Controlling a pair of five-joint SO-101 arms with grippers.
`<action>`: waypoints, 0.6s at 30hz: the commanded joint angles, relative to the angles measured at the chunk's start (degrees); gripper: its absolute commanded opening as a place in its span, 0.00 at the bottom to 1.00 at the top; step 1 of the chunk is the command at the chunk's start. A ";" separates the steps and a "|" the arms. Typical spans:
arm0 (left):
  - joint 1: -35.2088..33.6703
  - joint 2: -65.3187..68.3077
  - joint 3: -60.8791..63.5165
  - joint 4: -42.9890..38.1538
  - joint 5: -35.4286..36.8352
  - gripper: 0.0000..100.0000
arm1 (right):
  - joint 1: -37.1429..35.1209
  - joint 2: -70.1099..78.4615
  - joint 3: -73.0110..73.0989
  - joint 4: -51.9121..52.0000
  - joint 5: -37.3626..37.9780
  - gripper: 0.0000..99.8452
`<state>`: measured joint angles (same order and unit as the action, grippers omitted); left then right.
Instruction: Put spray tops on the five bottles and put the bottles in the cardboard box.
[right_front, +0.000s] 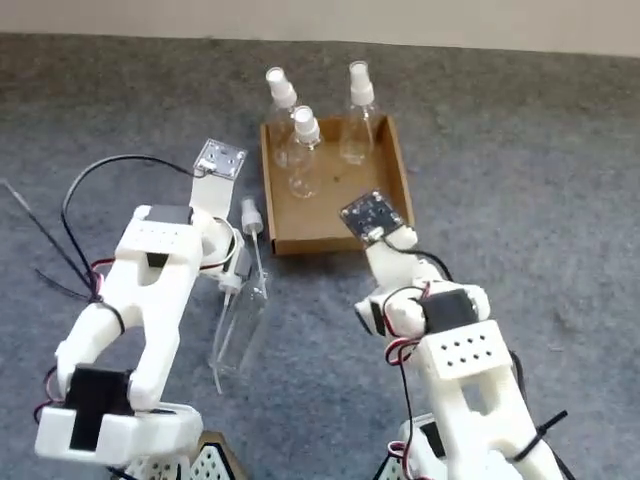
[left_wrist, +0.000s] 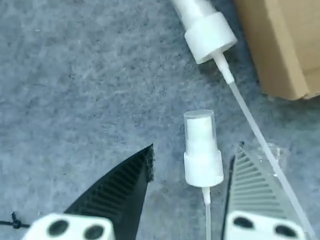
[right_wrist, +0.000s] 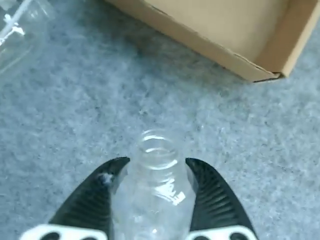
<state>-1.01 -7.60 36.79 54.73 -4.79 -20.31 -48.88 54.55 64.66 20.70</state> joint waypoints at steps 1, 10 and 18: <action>1.01 3.38 -2.42 -3.08 0.35 0.22 | -0.31 -2.68 -0.75 -1.01 -0.62 0.00; 0.66 10.33 -2.77 -5.71 0.35 0.09 | -0.22 -6.99 -0.75 -1.19 -0.09 0.00; -1.01 0.75 -3.38 -5.45 0.79 0.06 | -0.22 -14.29 -0.66 -9.54 -0.09 0.00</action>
<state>-0.57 0.40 35.82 50.42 -4.70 -20.40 -60.66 54.55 59.47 20.70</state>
